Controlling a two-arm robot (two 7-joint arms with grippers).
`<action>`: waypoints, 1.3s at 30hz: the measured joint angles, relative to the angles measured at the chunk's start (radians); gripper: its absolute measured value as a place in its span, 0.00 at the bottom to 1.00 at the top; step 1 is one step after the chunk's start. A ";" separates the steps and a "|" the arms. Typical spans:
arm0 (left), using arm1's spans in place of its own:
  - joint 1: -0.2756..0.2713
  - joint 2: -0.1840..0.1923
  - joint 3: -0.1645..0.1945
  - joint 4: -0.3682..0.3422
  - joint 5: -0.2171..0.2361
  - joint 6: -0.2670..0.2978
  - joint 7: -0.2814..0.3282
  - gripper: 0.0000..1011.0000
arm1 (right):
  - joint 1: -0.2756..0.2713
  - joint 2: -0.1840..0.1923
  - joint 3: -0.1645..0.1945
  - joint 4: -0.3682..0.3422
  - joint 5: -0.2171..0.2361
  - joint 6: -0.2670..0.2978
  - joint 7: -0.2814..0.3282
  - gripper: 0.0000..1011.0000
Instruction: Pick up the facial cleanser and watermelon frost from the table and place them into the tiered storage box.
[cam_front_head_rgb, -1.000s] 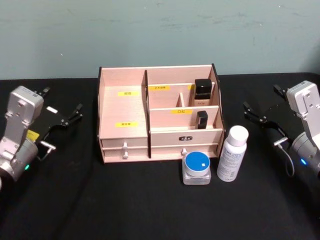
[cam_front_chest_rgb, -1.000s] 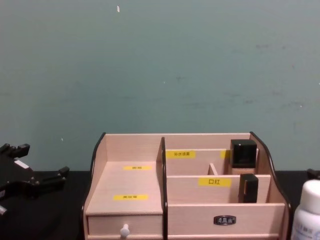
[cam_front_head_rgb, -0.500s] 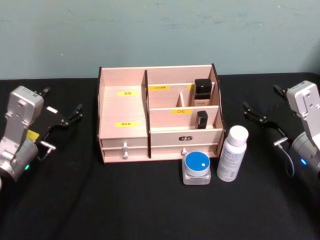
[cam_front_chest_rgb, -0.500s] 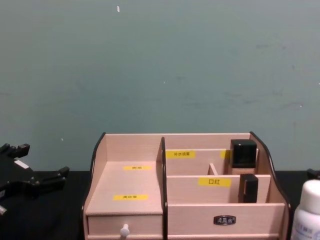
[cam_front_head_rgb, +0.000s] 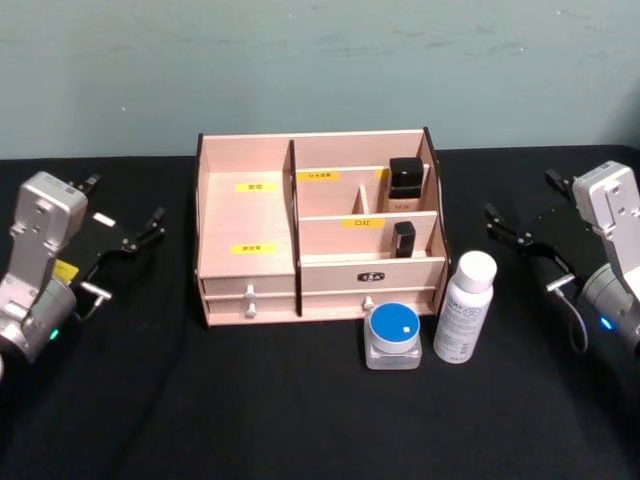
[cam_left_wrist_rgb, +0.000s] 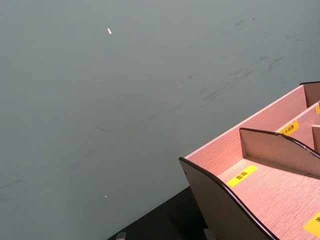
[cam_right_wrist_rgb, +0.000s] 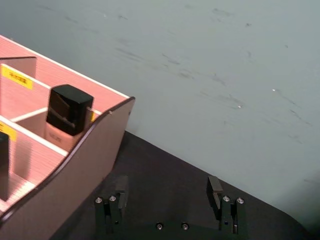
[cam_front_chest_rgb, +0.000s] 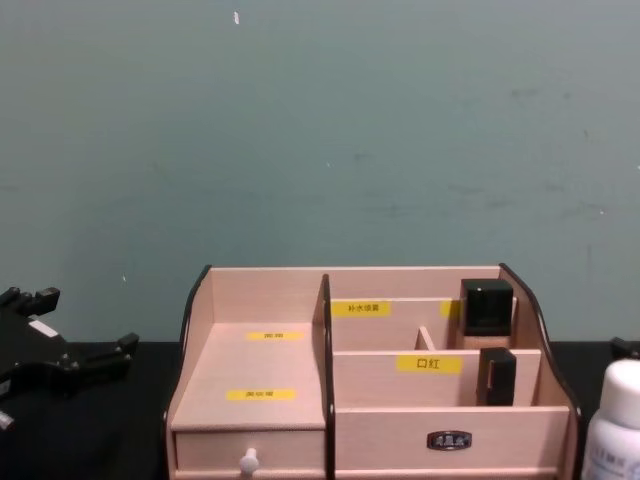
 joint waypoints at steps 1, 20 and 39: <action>0.000 0.000 0.000 0.000 0.000 0.000 0.000 0.99 | 0.000 -0.001 0.001 0.000 0.001 -0.002 0.005 0.99; 0.000 0.000 0.000 0.000 0.000 0.000 0.000 0.99 | -0.229 0.117 0.171 -0.349 0.077 0.001 0.030 0.99; 0.000 0.000 0.000 0.000 0.000 0.000 0.000 0.99 | -0.471 0.165 0.289 -0.554 0.267 0.029 0.156 0.99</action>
